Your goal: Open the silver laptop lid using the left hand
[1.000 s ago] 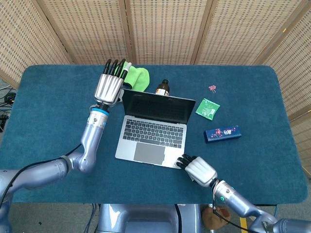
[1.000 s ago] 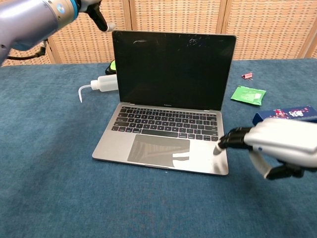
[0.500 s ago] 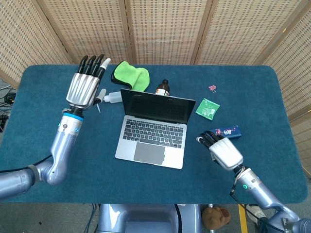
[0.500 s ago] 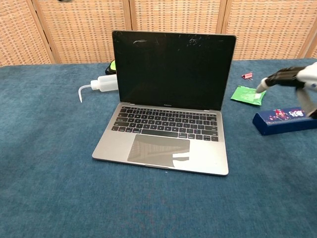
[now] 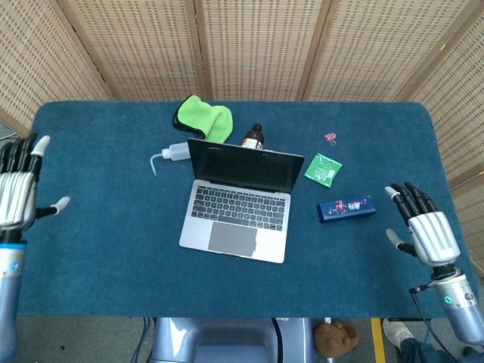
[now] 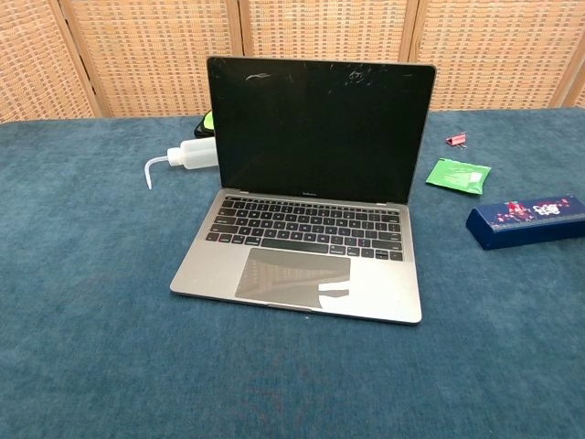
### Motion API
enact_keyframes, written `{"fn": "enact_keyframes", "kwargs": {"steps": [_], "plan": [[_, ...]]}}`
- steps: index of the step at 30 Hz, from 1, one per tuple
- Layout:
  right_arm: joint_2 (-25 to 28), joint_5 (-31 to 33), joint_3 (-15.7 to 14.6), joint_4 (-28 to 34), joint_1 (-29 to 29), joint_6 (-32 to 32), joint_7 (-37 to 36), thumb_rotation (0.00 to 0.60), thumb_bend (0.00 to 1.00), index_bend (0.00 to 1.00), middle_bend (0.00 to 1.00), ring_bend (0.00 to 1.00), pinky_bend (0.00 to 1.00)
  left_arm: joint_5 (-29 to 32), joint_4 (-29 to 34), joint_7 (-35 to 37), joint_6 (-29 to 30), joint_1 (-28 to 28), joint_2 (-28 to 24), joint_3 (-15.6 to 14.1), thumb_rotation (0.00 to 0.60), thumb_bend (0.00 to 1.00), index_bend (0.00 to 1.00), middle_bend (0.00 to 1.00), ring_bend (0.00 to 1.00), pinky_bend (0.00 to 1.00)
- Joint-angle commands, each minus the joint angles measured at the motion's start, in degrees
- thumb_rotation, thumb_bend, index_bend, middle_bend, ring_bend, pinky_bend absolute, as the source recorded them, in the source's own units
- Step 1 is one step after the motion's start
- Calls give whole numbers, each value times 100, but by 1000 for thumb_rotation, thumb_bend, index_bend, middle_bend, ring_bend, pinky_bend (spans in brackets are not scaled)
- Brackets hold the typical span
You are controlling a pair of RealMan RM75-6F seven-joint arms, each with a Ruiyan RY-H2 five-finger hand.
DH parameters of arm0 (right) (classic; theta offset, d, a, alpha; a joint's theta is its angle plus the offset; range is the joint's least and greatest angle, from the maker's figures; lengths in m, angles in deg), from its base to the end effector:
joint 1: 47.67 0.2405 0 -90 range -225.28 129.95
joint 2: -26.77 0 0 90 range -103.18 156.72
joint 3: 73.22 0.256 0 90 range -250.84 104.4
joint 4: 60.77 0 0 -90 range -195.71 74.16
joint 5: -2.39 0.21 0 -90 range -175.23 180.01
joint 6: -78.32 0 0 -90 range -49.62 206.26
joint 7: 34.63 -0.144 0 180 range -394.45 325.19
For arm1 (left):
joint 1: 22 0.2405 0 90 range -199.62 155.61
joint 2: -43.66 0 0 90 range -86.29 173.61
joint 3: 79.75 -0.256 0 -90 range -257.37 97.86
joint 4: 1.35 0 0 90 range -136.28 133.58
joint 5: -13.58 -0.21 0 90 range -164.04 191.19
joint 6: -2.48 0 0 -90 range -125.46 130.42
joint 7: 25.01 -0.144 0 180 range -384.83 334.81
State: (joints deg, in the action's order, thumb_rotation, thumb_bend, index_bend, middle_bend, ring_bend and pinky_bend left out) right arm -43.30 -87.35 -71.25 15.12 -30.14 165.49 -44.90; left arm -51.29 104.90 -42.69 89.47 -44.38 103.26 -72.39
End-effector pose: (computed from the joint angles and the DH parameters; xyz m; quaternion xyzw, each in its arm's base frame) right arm -0.2988 -0.2527 0.1530 0.6432 -0.2989 0.4655 0.5294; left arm -0.2393 0.2695 0.1900 -0.5595 -0.3317 -0.3955 0.6484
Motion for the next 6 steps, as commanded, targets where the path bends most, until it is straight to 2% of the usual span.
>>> {"fn": "enact_keyframes", "kwargs": {"steps": [1, 6], "plan": [[180, 48, -9, 681, -364, 378, 486, 600, 0, 0, 0, 0, 0, -467, -27, 479, 489, 684, 184, -542, 600, 0, 0, 0, 0, 0], [193, -24, -105, 1207, -636, 612, 991, 600, 0, 0, 0, 0, 0, -790, -244, 689, 734, 1105, 358, -806, 600, 0, 0, 0, 0, 0]]}}
